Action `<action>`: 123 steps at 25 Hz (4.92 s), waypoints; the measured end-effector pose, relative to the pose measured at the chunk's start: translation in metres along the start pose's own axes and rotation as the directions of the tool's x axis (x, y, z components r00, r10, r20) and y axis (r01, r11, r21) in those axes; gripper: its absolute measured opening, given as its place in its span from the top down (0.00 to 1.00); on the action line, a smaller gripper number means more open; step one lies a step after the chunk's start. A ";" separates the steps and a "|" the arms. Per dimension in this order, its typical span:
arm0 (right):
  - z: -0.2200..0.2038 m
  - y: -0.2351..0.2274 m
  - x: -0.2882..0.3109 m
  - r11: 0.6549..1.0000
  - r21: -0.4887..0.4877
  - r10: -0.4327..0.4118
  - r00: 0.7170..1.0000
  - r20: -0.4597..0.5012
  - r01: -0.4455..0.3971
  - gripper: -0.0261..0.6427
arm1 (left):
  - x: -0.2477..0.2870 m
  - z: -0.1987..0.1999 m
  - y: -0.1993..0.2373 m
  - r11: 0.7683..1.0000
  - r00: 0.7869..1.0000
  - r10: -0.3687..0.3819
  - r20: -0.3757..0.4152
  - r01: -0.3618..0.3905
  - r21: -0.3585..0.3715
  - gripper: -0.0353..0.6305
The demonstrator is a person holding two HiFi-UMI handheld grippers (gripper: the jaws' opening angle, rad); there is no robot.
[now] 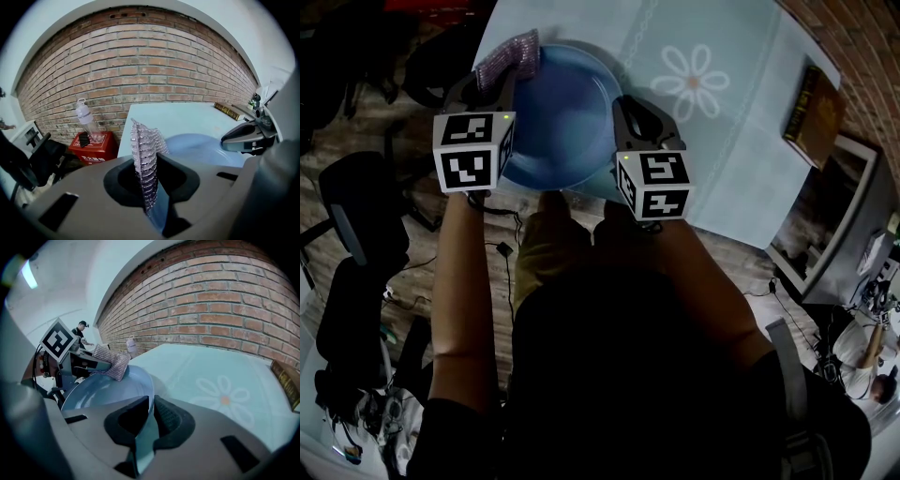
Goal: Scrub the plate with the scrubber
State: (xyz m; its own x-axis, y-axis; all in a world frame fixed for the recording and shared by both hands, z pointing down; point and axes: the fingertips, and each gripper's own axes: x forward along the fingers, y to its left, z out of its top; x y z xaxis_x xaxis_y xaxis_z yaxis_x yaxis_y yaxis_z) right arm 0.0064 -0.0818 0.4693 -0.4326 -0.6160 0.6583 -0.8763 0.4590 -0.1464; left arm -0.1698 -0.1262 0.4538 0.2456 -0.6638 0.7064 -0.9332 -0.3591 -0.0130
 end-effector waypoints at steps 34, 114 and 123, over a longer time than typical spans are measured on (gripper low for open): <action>-0.001 0.002 -0.007 1.000 -0.017 -0.007 0.999 -0.038 0.006 0.87 | -0.090 -0.078 -0.015 0.997 0.993 -0.055 -0.107 0.049 -0.054 0.83; -0.006 -0.003 -0.015 0.999 -0.042 0.004 0.999 -0.049 -0.006 0.87 | -0.001 -0.019 -0.029 0.995 0.992 -0.040 -0.121 0.050 0.082 0.83; -0.007 -0.002 -0.016 0.998 -0.056 0.007 0.999 -0.053 -0.010 0.87 | -0.045 -0.065 -0.013 0.999 0.983 0.010 -0.181 -0.002 0.048 0.83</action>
State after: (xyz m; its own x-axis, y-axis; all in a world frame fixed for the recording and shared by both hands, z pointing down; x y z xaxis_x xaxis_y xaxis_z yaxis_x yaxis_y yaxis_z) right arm 0.0163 -0.0683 0.4642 -0.4265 -0.5780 0.6957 -0.8589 0.4998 -0.1113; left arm -0.1857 -0.0485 0.4684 0.1845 -0.5380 0.8225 -0.9198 -0.3894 -0.0483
